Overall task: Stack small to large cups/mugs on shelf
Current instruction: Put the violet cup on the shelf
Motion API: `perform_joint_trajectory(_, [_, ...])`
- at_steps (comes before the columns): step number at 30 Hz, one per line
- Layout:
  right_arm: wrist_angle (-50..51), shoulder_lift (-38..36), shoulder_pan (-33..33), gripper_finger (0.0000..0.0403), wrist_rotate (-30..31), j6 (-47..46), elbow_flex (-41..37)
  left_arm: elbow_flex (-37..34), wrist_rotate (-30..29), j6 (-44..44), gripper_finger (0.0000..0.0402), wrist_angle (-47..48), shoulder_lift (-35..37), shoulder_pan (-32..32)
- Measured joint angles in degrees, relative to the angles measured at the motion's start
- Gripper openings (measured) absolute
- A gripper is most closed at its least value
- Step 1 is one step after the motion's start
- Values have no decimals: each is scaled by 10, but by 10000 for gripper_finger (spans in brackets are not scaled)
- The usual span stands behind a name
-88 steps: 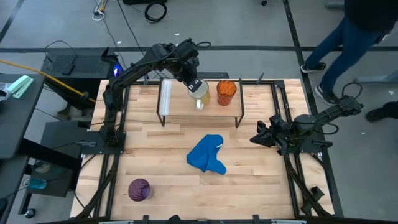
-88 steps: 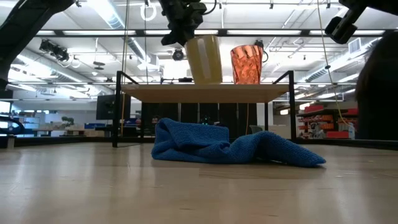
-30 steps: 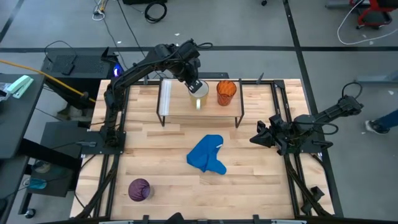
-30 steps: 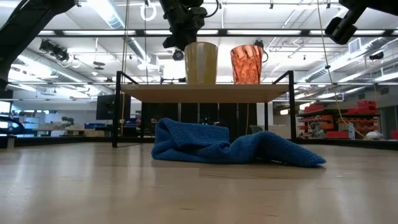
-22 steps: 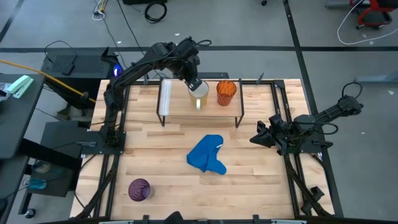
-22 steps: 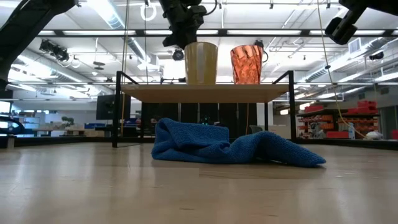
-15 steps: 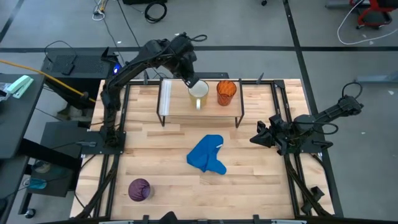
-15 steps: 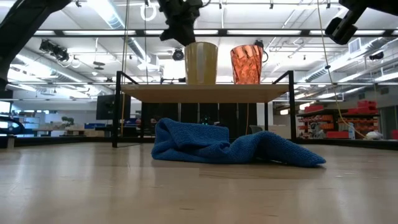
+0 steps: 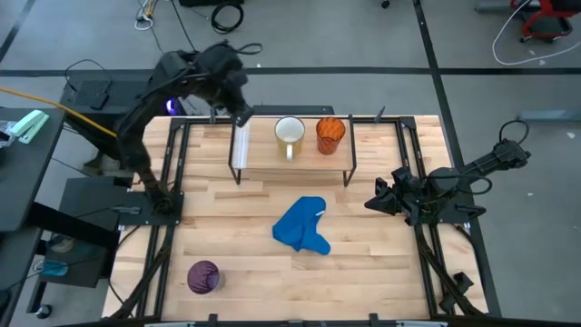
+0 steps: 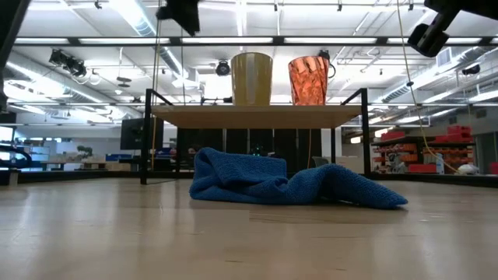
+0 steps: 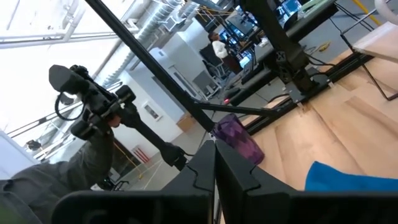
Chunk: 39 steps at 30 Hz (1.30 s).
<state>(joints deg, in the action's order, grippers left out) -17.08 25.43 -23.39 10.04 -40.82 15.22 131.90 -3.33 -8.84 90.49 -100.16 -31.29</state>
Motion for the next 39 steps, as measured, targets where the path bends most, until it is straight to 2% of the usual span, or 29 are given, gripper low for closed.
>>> perform_joint_trajectory(2, [0,0,0,16,0,-8,0,-13,-1,-8,102,-9,23,0])
perform_joint_trajectory(6, [4,0,0,16,0,-22,0,-89,0,-30,99,-6,73,5])
perform_joint_trajectory(10, [6,0,0,16,0,-25,0,-208,5,-77,100,-4,145,32])
perform_joint_trajectory(14, [8,0,0,16,0,-23,0,-327,44,-146,98,-4,209,88])
perform_joint_trajectory(19, [8,0,0,16,0,-25,0,-436,77,-279,92,-4,290,184])
perform_joint_trajectory(26, [13,0,0,16,-2,-18,0,-536,83,-544,91,-4,371,363])
perform_joint_trajectory(32, [13,0,0,16,-19,-10,0,-582,74,-750,87,-17,383,517])
perform_joint_trajectory(39, [31,0,0,16,-38,-10,0,-638,26,-902,77,-134,374,675])
